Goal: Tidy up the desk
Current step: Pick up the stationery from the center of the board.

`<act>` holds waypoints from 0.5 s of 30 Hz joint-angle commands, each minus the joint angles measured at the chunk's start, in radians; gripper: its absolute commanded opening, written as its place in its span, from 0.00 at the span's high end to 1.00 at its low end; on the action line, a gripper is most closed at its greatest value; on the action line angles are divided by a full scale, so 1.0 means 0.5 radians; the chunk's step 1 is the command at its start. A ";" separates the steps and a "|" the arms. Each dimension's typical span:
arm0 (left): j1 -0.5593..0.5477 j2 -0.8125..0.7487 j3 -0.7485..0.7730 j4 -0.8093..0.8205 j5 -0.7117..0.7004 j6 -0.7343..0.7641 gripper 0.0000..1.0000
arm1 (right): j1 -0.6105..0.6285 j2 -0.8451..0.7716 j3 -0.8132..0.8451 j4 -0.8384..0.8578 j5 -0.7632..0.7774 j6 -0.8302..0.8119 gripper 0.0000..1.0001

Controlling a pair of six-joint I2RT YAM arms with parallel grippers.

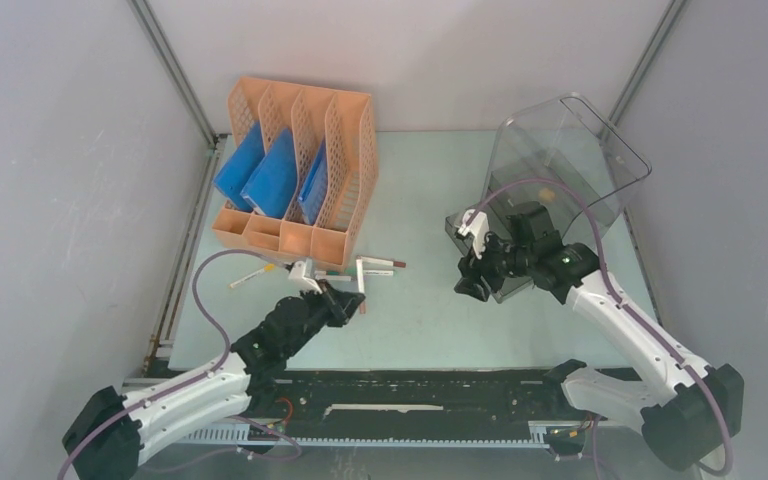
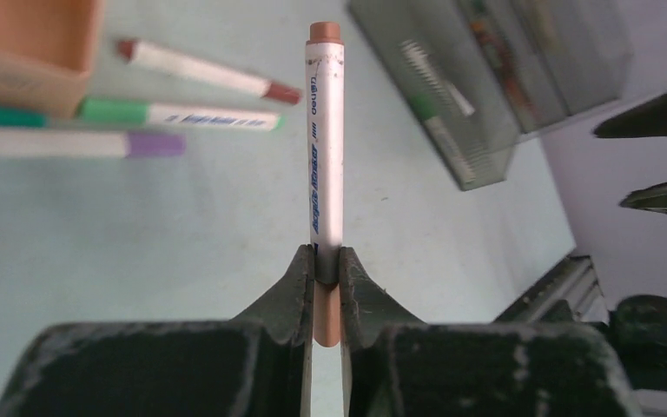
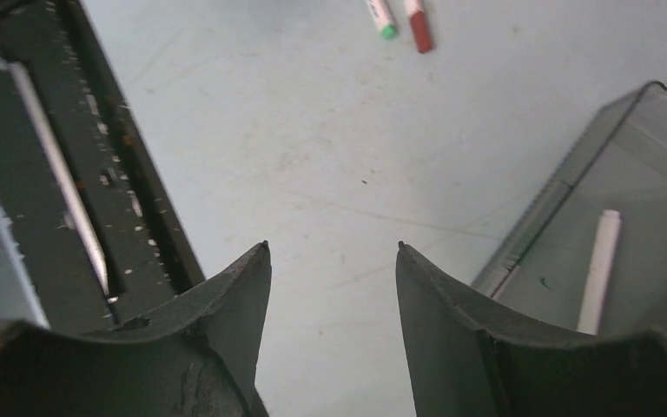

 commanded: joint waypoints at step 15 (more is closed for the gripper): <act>-0.219 1.002 0.497 1.565 0.323 0.440 1.00 | -0.241 -0.145 0.138 0.054 -0.775 0.347 0.37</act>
